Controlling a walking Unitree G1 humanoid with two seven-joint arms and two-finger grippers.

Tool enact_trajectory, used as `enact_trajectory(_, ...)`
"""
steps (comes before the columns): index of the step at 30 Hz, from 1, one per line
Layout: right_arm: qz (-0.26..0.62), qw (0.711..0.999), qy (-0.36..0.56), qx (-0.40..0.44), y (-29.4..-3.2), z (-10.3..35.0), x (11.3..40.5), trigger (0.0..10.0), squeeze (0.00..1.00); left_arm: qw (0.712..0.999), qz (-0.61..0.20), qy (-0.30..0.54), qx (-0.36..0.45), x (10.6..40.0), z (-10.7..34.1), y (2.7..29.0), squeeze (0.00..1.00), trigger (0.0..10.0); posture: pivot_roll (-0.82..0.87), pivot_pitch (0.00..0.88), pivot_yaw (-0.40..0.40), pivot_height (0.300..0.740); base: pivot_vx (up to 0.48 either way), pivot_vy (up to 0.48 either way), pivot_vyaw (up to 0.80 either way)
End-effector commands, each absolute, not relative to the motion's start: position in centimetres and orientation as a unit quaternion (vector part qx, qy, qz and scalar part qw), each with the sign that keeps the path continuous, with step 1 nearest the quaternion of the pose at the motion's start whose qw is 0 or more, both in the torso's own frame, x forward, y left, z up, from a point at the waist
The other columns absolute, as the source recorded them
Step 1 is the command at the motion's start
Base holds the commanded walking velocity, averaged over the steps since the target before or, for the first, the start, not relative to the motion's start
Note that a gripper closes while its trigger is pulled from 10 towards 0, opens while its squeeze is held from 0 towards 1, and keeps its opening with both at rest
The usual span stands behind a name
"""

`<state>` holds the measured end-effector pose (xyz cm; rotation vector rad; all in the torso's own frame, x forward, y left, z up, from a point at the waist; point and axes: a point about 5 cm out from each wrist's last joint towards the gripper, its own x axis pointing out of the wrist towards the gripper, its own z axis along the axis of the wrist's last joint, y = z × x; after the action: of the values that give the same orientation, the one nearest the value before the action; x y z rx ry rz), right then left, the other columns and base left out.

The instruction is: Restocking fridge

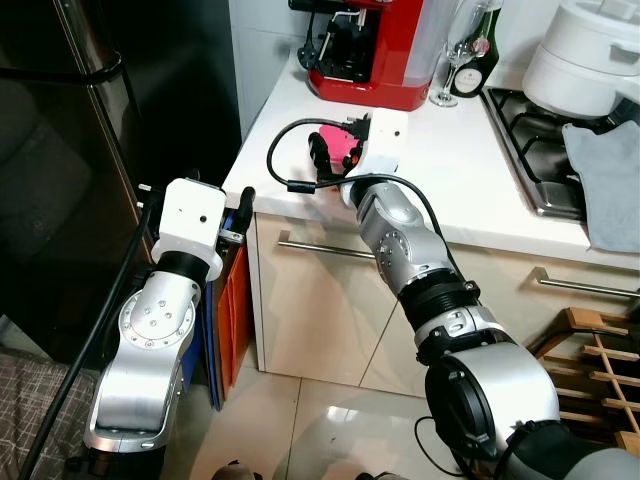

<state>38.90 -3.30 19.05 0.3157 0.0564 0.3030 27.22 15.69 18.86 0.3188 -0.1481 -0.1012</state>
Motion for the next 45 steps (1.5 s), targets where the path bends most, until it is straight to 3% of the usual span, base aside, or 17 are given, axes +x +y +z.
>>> enact_trajectory(1,0.169,0.969,0.066,0.167,-1.3,18.0,38.3,10.0,0.0,0.983,-0.055,-0.067,0.16,27.4,18.7,15.5,0.0,10.0,0.22,0.0,-0.055,0.74,0.0,0.0,0.0)
enact_trajectory(12,0.181,0.98,-0.022,0.081,-1.1,20.1,38.0,10.0,0.0,0.984,-0.057,-0.064,0.159,27.4,18.6,15.3,0.0,10.0,0.21,0.0,-0.057,0.74,0.0,0.0,0.0)
enact_trajectory(24,0.102,0.991,0.039,0.073,-3.7,16.6,37.5,10.0,0.0,0.984,-0.059,-0.063,0.158,27.5,18.6,15.3,0.0,10.0,0.2,0.0,-0.055,0.74,0.0,0.0,0.0)
enact_trajectory(31,0.106,0.985,0.069,0.118,-2.9,16.2,36.7,10.0,0.0,0.984,-0.061,-0.062,0.158,27.5,18.6,15.3,0.0,10.0,0.2,0.0,-0.053,0.74,0.0,0.0,0.0)
enact_trajectory(40,0.113,0.986,0.059,0.11,-2.9,16.9,36.8,10.0,0.0,0.983,-0.06,-0.065,0.159,27.7,18.6,15.3,0.0,10.0,0.2,0.0,-0.057,0.74,0.0,0.0,0.0)
enact_trajectory(45,0.116,0.991,0.005,0.07,-3.6,18.2,36.7,10.0,0.0,0.983,-0.06,-0.068,0.16,27.9,18.8,15.4,0.0,10.0,0.21,0.0,-0.056,0.74,0.0,0.0,0.0)
